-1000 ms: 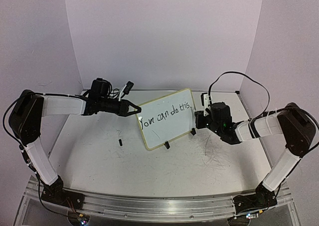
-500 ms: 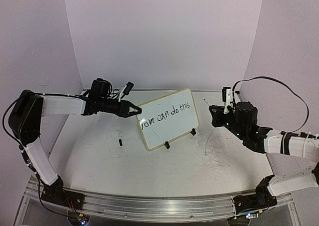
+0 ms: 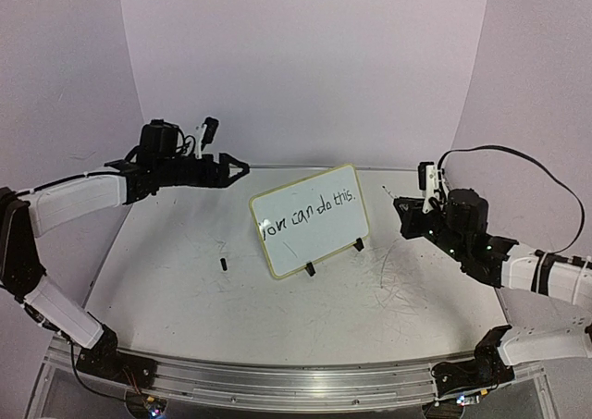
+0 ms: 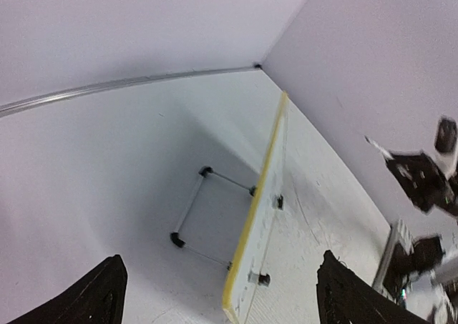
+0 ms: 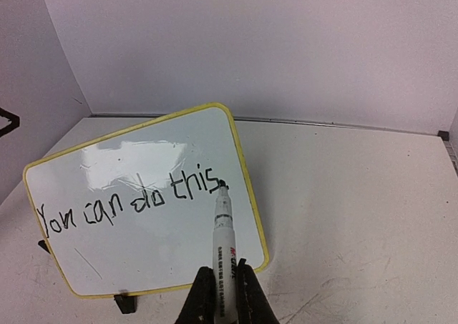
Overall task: Write a sentence on the whiteboard
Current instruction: Place the whiteboard at the center of the board, then pick up the pen cap from the center of the board.
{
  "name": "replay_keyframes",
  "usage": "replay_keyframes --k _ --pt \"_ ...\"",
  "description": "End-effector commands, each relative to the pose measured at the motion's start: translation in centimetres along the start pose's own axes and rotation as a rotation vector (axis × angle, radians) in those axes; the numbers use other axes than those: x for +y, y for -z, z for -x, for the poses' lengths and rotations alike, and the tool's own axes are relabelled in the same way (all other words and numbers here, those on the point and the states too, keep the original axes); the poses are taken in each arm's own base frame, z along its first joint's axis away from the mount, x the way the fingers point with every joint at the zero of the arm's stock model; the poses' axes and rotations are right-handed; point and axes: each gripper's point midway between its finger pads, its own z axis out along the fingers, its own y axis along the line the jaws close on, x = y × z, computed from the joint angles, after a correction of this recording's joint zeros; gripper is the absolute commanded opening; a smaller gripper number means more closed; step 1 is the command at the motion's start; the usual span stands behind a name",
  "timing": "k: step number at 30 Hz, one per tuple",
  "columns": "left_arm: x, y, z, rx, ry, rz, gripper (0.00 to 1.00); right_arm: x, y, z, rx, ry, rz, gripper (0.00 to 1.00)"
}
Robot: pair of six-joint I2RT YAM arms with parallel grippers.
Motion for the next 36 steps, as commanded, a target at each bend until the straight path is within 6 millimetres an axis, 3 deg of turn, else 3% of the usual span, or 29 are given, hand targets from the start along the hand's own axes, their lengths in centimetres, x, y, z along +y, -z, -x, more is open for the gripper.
replay_keyframes --k 1,3,5,8,11,14,19,27,36 --pt "5.4 6.9 0.7 -0.177 0.254 0.363 0.94 0.8 0.6 0.7 -0.021 -0.005 0.050 0.00" --pt "6.3 8.6 -1.4 -0.188 0.329 0.416 0.93 1.0 0.7 0.2 -0.011 -0.010 0.068 0.00" --pt "6.6 8.8 -4.5 -0.143 0.403 0.413 0.91 1.2 0.7 -0.1 -0.005 -0.014 0.082 0.00" --pt "6.9 7.4 -10.2 0.005 0.509 0.374 0.80 1.3 0.6 -0.7 0.000 -0.019 0.095 0.00" --pt "6.8 5.8 -14.7 0.146 0.547 0.357 0.72 2.0 0.2 -1.3 0.019 -0.024 0.134 0.00" --pt "6.7 4.4 -17.2 0.228 0.490 0.428 0.69 2.7 0.0 -1.3 0.021 -0.039 0.171 0.00" --pt "8.5 3.2 -19.0 0.286 0.432 0.535 0.59 3.3 0.1 -1.3 0.023 -0.053 0.201 0.00" --pt "7.5 1.5 -19.9 0.338 0.374 0.520 0.67 2.7 0.6 -1.4 0.020 -0.049 0.176 0.00" --pt "7.7 -0.7 -20.4 0.376 0.316 0.553 0.53 2.8 0.2 -1.7 0.035 -0.044 0.178 0.00"
